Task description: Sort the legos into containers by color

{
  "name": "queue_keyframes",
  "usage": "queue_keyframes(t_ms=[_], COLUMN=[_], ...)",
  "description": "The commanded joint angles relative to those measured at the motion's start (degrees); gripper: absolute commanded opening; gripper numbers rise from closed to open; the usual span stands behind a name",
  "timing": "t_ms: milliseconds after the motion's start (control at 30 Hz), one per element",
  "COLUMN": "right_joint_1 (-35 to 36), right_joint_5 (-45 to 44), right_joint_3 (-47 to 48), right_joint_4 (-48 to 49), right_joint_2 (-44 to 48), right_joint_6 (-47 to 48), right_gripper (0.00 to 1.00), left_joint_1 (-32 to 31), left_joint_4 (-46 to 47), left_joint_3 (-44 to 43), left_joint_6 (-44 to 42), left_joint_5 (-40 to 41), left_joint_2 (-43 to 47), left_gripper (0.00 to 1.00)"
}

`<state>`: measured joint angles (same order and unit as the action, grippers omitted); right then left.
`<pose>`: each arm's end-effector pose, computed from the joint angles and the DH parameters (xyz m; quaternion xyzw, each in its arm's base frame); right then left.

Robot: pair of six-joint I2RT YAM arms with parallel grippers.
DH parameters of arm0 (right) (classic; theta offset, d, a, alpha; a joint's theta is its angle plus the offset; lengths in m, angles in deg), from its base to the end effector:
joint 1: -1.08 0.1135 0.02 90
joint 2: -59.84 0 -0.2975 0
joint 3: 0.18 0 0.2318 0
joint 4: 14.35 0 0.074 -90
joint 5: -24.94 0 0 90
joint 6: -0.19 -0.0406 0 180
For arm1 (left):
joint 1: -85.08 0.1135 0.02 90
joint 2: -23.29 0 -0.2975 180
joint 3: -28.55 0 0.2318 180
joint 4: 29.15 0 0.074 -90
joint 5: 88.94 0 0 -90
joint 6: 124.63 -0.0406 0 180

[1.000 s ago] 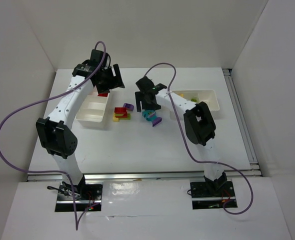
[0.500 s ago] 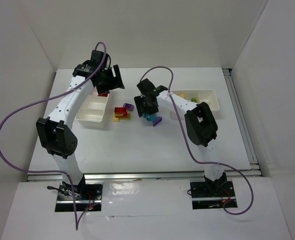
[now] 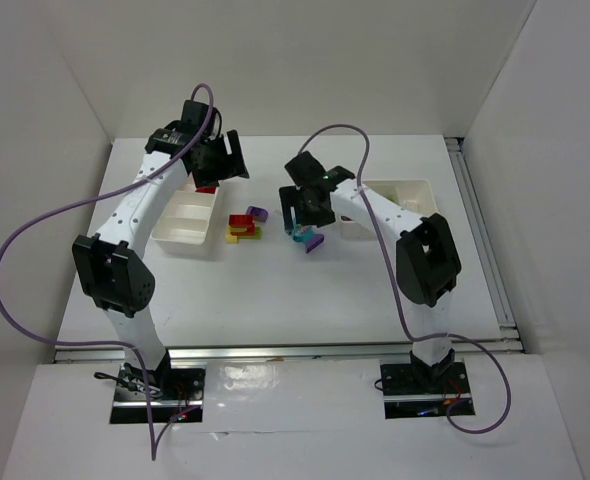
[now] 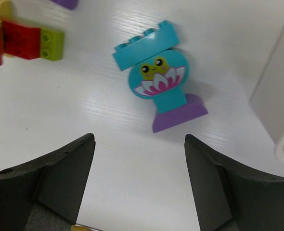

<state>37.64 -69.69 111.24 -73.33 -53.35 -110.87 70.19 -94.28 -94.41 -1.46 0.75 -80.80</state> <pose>0.3431 0.2504 0.2799 -0.1203 0.9594 0.0873 0.2399 0.3778 -0.1007 0.3942 -0.1464 0.9164 -0.1540 0.3392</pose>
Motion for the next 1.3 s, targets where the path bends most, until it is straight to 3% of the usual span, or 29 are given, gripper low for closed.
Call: queue_keyframes(t_ms=[0,167,333,633,900,1267], right_joint_1=[-0.87,-0.87,-0.87,-2.01,-5.27,-2.45], right_joint_5=[-4.95,-4.43,-2.50,-8.12,6.78,17.80], right_joint_3=[0.96,-2.19,-5.54,9.83,15.81,6.86], right_joint_4=[-5.75,-4.89,-0.13,-0.40,3.65,5.23], right_joint_2=[0.42,1.73,2.63,-7.83,-16.62,-8.03], right_joint_6=[-5.21,-10.13,-12.16,-4.61,-3.47,4.62], right_gripper=[0.83,0.86,0.81,0.85,0.88,0.80], left_joint_1=[0.04,0.04,-0.57,-0.57,-0.57,1.01], left_joint_4=[0.21,0.21,0.21,0.21,-0.32,-0.85], left_joint_3=[-0.32,-0.93,-2.08,-2.08,-2.08,-4.36], left_joint_6=[-0.74,-1.26,-1.26,-1.79,-1.79,-2.32], left_joint_5=[-1.17,-2.40,-3.73,-3.73,-2.58,-3.29], left_joint_2=[0.38,-0.84,-2.69,-2.69,-2.69,-5.15], left_gripper=[0.87,0.87,0.87,0.87,0.87,0.87])
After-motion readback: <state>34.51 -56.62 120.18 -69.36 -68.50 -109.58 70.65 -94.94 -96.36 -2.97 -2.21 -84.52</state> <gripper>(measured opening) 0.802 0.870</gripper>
